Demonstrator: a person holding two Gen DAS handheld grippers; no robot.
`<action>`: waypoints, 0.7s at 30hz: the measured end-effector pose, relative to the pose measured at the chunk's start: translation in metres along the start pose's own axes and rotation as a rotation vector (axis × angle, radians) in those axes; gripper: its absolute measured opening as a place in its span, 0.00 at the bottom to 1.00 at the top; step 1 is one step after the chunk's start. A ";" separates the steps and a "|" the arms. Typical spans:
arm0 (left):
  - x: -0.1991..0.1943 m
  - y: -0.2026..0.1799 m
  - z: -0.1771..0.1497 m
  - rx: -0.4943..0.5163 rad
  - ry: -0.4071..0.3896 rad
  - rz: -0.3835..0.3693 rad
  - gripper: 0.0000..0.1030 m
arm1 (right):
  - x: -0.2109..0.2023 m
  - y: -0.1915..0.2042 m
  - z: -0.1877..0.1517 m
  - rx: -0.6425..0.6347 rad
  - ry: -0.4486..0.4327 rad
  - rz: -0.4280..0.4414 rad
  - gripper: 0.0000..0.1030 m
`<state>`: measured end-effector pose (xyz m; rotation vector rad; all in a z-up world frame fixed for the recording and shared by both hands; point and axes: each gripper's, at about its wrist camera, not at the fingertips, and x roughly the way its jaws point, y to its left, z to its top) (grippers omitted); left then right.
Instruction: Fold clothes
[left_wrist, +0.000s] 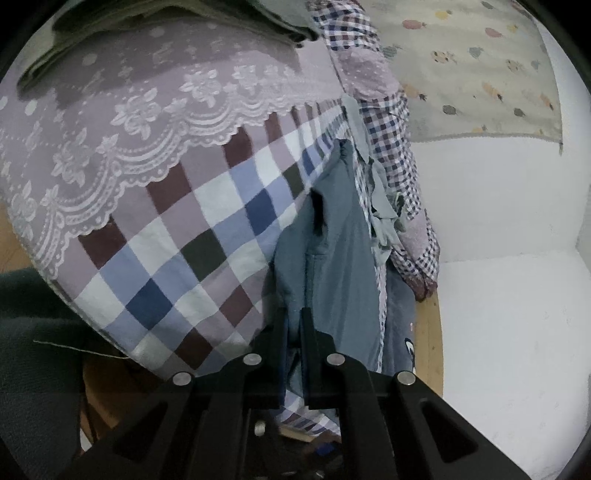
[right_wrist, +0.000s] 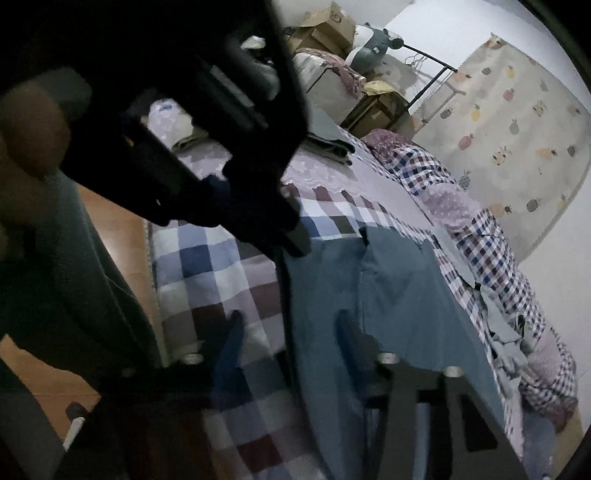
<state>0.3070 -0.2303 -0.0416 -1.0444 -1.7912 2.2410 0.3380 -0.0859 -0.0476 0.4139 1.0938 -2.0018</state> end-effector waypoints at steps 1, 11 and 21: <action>0.000 -0.001 0.000 0.005 -0.001 0.002 0.04 | 0.003 0.000 0.002 -0.001 0.006 -0.005 0.19; 0.005 0.001 0.000 0.022 -0.001 0.045 0.38 | -0.005 0.004 0.009 0.001 -0.006 0.010 0.02; 0.001 0.004 0.000 0.007 0.004 -0.038 0.03 | -0.009 0.008 0.012 -0.008 -0.009 -0.070 0.10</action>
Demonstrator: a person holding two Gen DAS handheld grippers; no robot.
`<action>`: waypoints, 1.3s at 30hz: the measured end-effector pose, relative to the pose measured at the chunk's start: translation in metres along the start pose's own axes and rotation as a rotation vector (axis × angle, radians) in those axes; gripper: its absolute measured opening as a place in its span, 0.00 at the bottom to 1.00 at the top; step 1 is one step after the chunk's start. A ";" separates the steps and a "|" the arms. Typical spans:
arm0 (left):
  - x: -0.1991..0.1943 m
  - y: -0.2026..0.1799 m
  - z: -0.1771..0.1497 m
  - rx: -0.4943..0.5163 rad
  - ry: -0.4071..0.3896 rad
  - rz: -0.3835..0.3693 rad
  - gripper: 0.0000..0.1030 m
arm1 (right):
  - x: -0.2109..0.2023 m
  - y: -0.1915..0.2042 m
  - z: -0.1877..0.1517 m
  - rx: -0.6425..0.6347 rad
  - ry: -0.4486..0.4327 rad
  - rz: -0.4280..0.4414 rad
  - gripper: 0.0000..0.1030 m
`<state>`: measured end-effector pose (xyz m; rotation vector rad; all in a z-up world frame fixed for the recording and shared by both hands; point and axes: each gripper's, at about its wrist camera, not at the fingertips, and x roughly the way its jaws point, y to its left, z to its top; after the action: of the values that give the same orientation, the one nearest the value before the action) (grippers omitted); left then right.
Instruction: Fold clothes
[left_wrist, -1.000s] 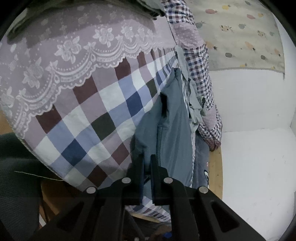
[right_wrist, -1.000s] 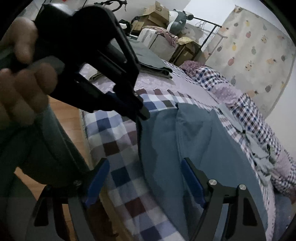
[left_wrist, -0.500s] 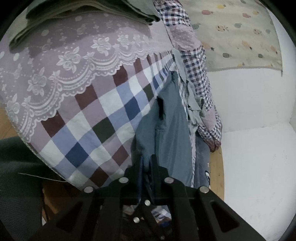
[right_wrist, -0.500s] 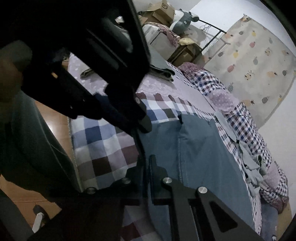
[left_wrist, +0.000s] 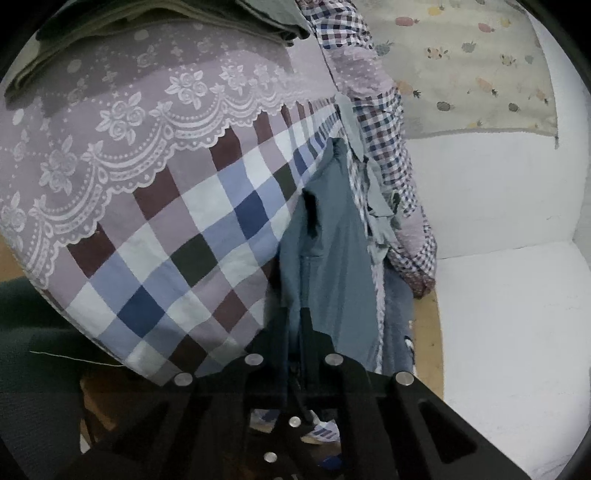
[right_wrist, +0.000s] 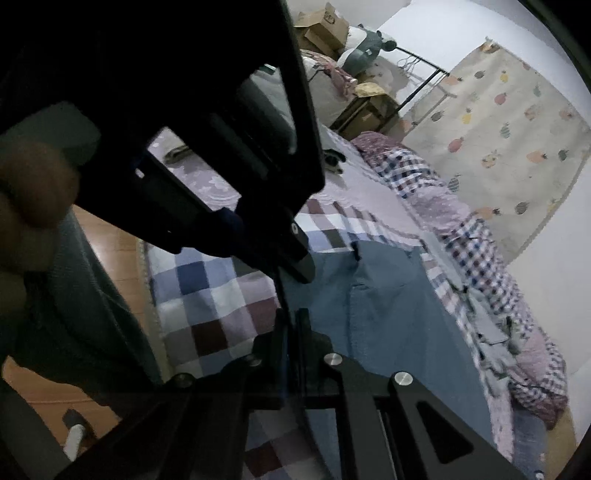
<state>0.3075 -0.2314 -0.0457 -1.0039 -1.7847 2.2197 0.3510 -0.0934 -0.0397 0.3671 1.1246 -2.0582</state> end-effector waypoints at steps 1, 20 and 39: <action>-0.001 0.000 0.000 0.000 -0.001 -0.012 0.03 | 0.000 0.002 0.000 -0.007 0.001 -0.026 0.27; -0.010 -0.012 0.008 0.008 -0.013 -0.180 0.02 | 0.047 -0.024 0.017 0.069 0.052 -0.205 0.38; 0.032 -0.027 0.081 0.033 0.007 -0.150 0.76 | 0.026 -0.096 0.014 0.354 0.053 -0.014 0.03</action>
<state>0.2291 -0.2746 -0.0279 -0.8410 -1.7520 2.1457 0.2650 -0.0850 0.0111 0.5900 0.7899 -2.2732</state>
